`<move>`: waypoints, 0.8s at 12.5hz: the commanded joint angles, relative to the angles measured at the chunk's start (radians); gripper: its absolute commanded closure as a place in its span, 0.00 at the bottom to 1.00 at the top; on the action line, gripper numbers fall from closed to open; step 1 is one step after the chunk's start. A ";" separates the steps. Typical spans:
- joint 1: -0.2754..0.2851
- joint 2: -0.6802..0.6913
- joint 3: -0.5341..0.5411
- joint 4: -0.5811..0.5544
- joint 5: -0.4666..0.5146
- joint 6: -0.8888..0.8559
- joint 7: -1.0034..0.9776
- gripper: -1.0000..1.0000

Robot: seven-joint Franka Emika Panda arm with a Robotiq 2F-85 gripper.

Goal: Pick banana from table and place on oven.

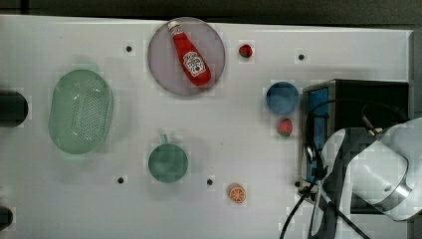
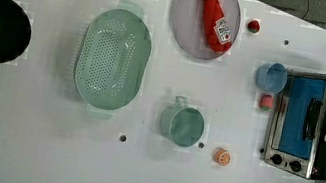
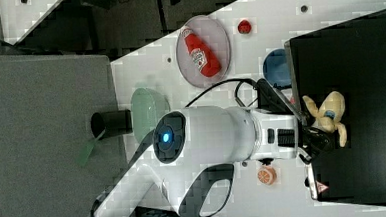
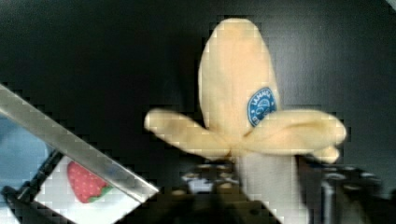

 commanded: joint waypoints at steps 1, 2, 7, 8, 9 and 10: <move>0.005 -0.052 0.025 0.043 0.003 0.020 -0.049 0.26; 0.006 -0.054 0.025 0.046 0.003 0.020 -0.049 0.15; 0.046 -0.097 0.066 0.140 -0.043 -0.136 -0.123 0.00; 0.063 -0.119 0.097 0.170 -0.041 -0.249 -0.173 0.00; 0.081 -0.146 0.137 0.196 -0.032 -0.366 -0.191 0.00; 0.100 -0.174 0.183 0.222 -0.018 -0.450 -0.164 0.00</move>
